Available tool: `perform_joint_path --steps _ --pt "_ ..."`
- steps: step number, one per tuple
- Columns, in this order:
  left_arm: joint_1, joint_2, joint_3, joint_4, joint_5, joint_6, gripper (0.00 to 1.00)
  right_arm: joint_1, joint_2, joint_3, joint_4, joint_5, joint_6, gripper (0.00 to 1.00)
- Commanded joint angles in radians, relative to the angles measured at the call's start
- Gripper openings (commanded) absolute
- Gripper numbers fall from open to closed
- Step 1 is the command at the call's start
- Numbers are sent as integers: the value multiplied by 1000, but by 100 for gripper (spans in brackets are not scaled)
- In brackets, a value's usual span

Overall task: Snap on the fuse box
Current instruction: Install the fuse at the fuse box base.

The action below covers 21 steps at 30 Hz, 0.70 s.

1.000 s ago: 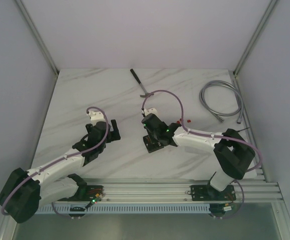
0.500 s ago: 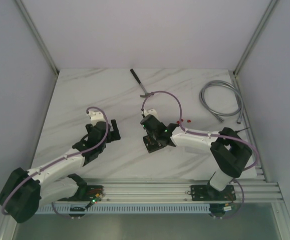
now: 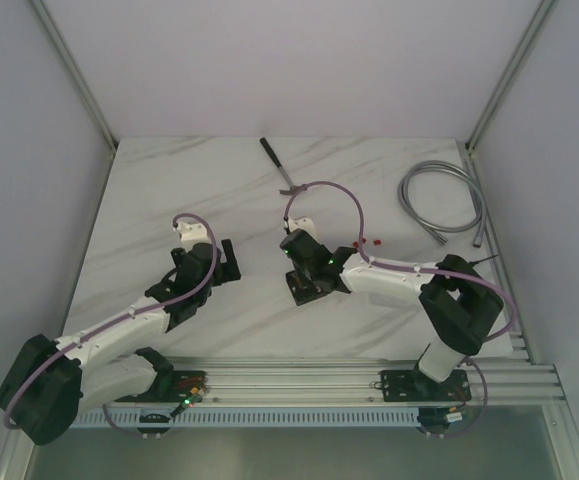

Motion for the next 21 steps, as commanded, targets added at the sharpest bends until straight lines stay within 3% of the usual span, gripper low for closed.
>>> perform_joint_path --steps 1,8,21 --pt "5 -1 3 -7 -9 -11 100 7 25 27 2 43 24 16" --pt "5 0 3 -9 -6 -11 100 8 -3 27 2 38 37 25" --pt "5 0 3 -9 -2 -13 100 8 -18 30 8 22 44 25"
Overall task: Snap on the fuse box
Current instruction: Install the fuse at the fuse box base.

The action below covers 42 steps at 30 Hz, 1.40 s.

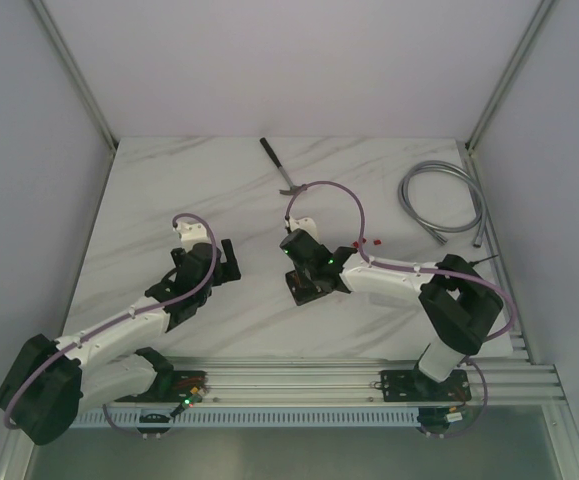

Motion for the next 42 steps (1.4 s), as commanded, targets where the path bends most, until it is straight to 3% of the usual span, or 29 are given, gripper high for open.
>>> perform_joint_path --steps 1,7,19,34,42 --pt "5 -1 3 -8 -2 -6 100 8 -19 28 12 13 22 25" --pt "5 -2 3 -8 -1 -6 100 8 -25 27 21 5 21 18" --pt "5 -4 3 -8 2 -5 100 8 -20 26 26 2 19 18" --pt "5 1 5 -9 6 -4 100 -2 14 17 18 -24 -37 0" --pt "5 5 7 -8 11 -3 100 -38 12 23 19 -93 -106 0"
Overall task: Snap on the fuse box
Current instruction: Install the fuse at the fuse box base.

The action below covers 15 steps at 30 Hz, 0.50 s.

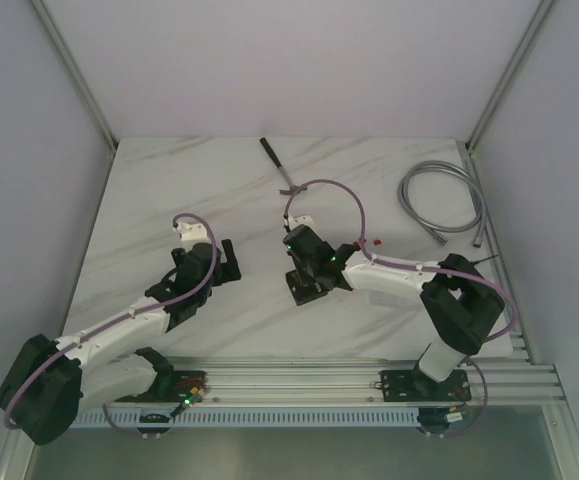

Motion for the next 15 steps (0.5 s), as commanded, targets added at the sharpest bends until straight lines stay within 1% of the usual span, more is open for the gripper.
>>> perform_joint_path --steps 1,8,15 --pt "5 5 6 -8 5 -1 100 -23 16 22 -2 -49 -51 0" --pt "5 7 6 -6 6 -1 100 -40 18 3 12 -74 -71 0" --pt "5 12 6 -6 6 -3 100 -48 36 -51 15 -51 -51 0"
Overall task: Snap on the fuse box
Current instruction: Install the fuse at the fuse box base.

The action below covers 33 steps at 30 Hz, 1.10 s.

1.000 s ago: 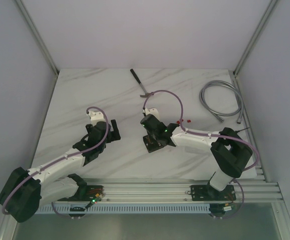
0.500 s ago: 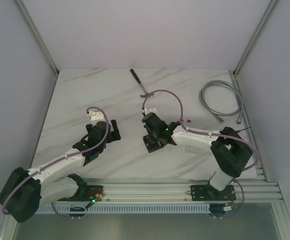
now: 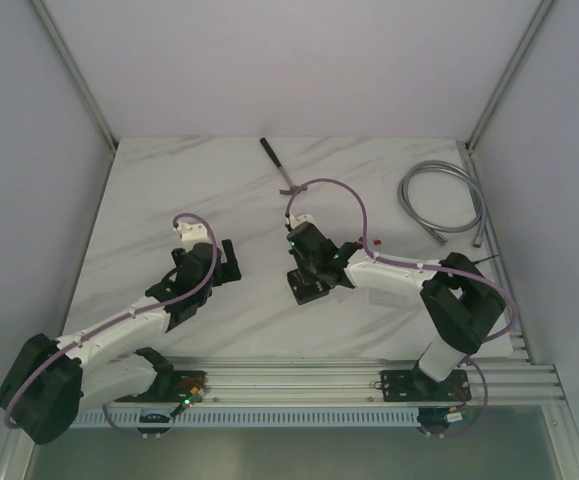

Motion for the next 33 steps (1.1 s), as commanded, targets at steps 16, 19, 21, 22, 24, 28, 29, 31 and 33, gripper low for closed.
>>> perform_joint_path --steps 16,19,21,22,24,28,29,31,33 --pt "5 19 7 -1 1 -4 100 -20 71 -180 -98 0 56 0" --pt "5 19 6 -2 0 -2 100 -23 86 -199 -109 0 53 0" --pt "5 19 6 -1 1 -3 100 -38 101 -194 -109 -13 45 0" --pt "5 19 7 -2 1 -3 100 -44 113 -186 -113 -17 39 0" --pt "5 18 6 -1 2 -1 100 -53 140 -156 -129 -6 27 0" --pt "6 4 3 -1 1 0 100 -57 186 -73 -137 4 -2 0" --pt "7 1 2 -3 1 1 100 -57 189 -56 -136 7 -5 0" --pt "7 -10 -1 -3 -1 0 100 -50 174 -27 -125 -5 -13 0" --pt "7 -16 -3 -3 -3 1 100 -39 150 -2 -121 -15 -17 0"
